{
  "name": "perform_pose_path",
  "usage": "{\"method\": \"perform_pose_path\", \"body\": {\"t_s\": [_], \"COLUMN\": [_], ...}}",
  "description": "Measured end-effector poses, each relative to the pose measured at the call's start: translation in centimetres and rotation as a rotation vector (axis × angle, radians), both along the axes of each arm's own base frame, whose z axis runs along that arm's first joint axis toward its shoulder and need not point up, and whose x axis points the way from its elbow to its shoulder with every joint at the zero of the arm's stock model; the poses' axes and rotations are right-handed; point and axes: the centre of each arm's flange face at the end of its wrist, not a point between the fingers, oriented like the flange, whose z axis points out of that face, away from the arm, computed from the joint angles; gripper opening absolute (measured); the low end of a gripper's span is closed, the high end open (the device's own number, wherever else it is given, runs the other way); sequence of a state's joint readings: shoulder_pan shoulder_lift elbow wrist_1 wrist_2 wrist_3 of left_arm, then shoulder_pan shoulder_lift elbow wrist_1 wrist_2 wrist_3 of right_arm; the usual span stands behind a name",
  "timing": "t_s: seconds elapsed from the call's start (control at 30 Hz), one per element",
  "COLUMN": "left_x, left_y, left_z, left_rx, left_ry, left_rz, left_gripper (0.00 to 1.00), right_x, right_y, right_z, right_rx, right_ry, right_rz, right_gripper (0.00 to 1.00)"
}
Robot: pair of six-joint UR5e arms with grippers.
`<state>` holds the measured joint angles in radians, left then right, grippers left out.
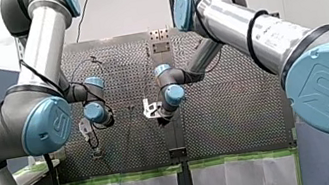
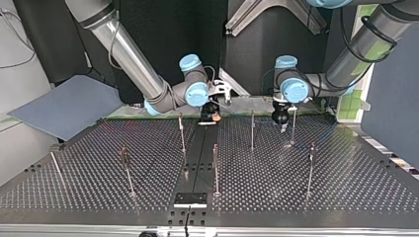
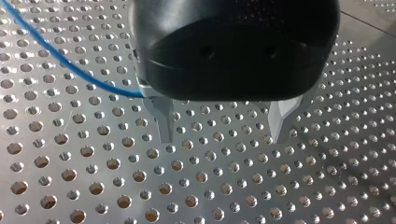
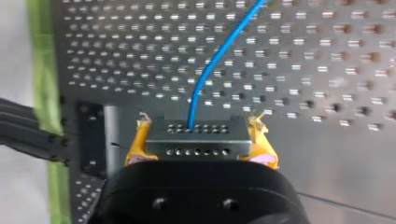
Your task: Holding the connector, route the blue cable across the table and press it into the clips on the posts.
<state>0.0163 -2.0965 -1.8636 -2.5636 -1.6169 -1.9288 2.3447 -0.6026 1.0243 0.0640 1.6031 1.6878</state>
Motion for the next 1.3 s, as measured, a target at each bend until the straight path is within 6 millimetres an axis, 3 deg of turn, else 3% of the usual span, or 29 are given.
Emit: {"method": "perform_pose_path", "body": {"t_s": [1.0, 1.13, 1.3], "left_x": [-0.3, -1.4, -2.5], "left_y": [-0.3, -0.8, -1.4], "left_z": [0.2, 0.7, 1.9], "left_rx": [0.006, 0.034, 0.032], "left_ry": [-0.001, -0.001, -0.034], "left_rz": [-0.012, -0.023, -0.03], "left_gripper": [1.0, 1.0, 1.0], "right_x": [-0.2, -1.0, -1.2], "right_y": [0.0, -0.4, -0.6], "right_z": [-0.7, 0.3, 3.2], "right_rx": [0.006, -0.015, -0.058], "right_ry": [0.01, 0.028, 0.015], "right_rz": [-0.002, -0.018, -0.039], "right_gripper": [0.0, 0.0, 0.0]}}
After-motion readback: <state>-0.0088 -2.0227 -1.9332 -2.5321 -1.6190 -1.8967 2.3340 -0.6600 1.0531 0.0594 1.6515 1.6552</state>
